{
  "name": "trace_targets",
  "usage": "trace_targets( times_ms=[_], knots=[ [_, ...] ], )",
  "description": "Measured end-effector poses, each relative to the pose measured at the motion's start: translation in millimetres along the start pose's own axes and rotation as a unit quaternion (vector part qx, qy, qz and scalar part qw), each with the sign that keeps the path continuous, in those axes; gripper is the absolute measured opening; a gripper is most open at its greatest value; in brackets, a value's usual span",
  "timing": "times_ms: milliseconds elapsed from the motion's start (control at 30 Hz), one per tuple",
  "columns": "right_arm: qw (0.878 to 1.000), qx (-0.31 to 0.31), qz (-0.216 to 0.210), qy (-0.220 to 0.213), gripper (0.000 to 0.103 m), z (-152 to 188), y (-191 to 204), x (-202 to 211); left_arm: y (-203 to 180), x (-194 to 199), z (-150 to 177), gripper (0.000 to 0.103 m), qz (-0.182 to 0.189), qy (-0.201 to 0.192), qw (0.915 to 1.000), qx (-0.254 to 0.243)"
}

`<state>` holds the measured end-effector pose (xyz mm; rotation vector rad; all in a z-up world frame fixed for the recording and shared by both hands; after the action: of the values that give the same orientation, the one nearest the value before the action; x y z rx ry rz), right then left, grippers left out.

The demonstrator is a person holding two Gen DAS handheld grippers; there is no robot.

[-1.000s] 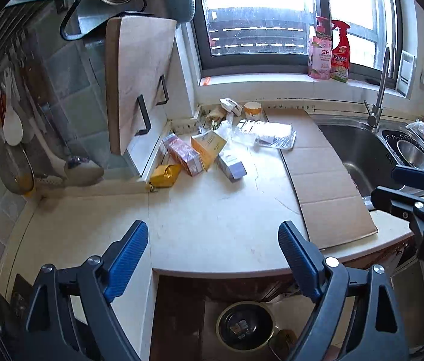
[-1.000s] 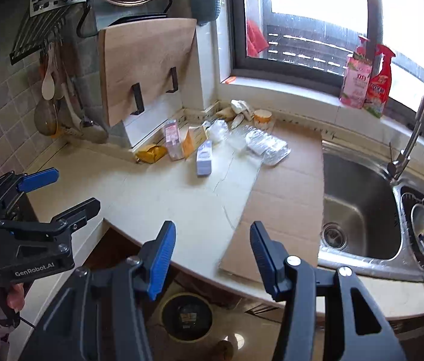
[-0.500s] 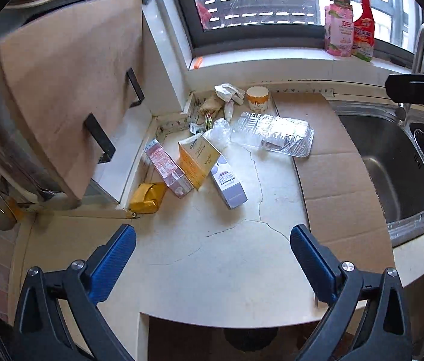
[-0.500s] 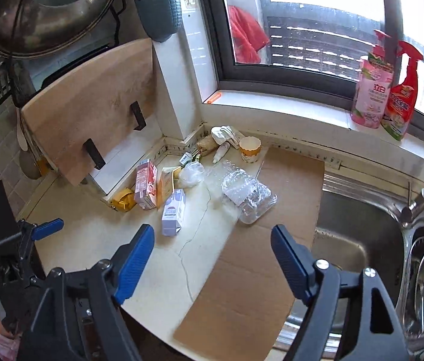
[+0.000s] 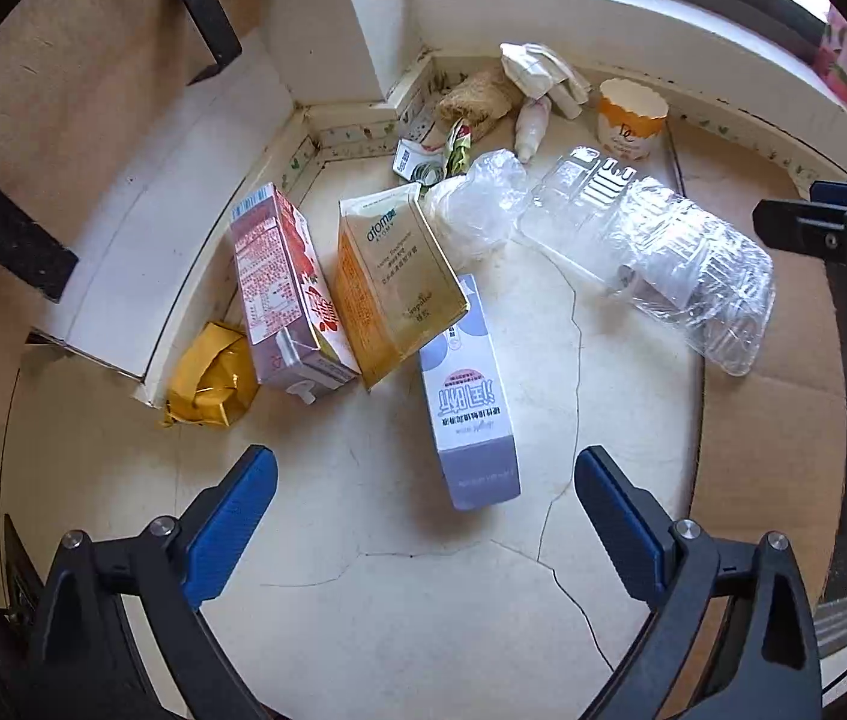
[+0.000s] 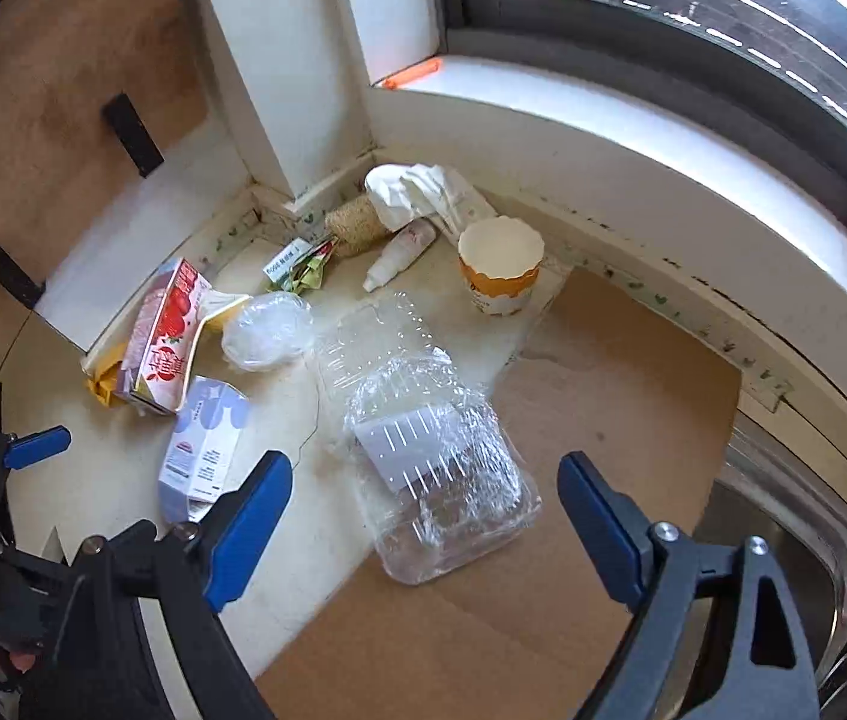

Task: Collect trash
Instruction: 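Grasp the white-and-blue milk carton with the left tool while the right tool grasps the clear clamshell box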

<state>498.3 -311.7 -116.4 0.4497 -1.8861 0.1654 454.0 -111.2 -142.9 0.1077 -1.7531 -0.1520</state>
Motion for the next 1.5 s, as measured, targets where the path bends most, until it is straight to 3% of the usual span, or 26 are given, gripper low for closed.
trace_targets(
  times_ms=[267, 467, 567, 733, 1000, 1267, 1500],
  knots=[
    [0.994, 0.092, 0.025, 0.048, 0.094, -10.6, 16.9, -75.1, -2.3, -44.6, -24.7, 0.089, 0.003, 0.039, 0.9988, 0.029],
    [0.988, 0.125, 0.067, 0.066, 0.097, -8.3, 25.3, -96.4, -4.4, -66.2, -34.9, 0.061, 0.025, 0.064, 0.9967, 0.044],
    [0.988, 0.128, 0.069, 0.059, 0.088, -9.5, 28.3, -94.3, -6.7, -75.1, -36.1, 0.034, 0.039, 0.070, 0.9958, 0.046],
    [0.990, 0.121, 0.047, 0.050, 0.079, -7.2, 27.7, -83.1, -12.7, -77.0, -34.1, 0.033, 0.043, 0.069, 0.9957, 0.044],
    [0.998, 0.063, -0.008, 0.020, 0.077, 6.8, 24.3, -42.5, -6.6, -51.8, -14.7, 0.033, 0.082, 0.056, 0.9937, 0.054],
    [0.997, 0.002, -0.074, 0.000, 0.077, 54.5, 37.8, 3.1, 5.7, -8.9, 14.8, 0.033, 0.120, 0.035, 0.9915, 0.036],
    [0.997, -0.044, -0.048, -0.050, 0.077, 116.3, 59.0, 41.5, 24.3, 39.6, 66.4, 0.033, 0.136, -0.007, 0.9907, 0.006]
  ],
)
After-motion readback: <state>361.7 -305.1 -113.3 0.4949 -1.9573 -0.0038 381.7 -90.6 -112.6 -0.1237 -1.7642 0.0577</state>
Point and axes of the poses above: each gripper's, at about its wrist camera, not at the fingertips, and x roughly against the way its jaws point, y to its left, z to its underside, the point moved 2 cm from there along -x, roughly the way its jaws point, and after that the axes turned 9 degrees about y, right-handed, at the moved point
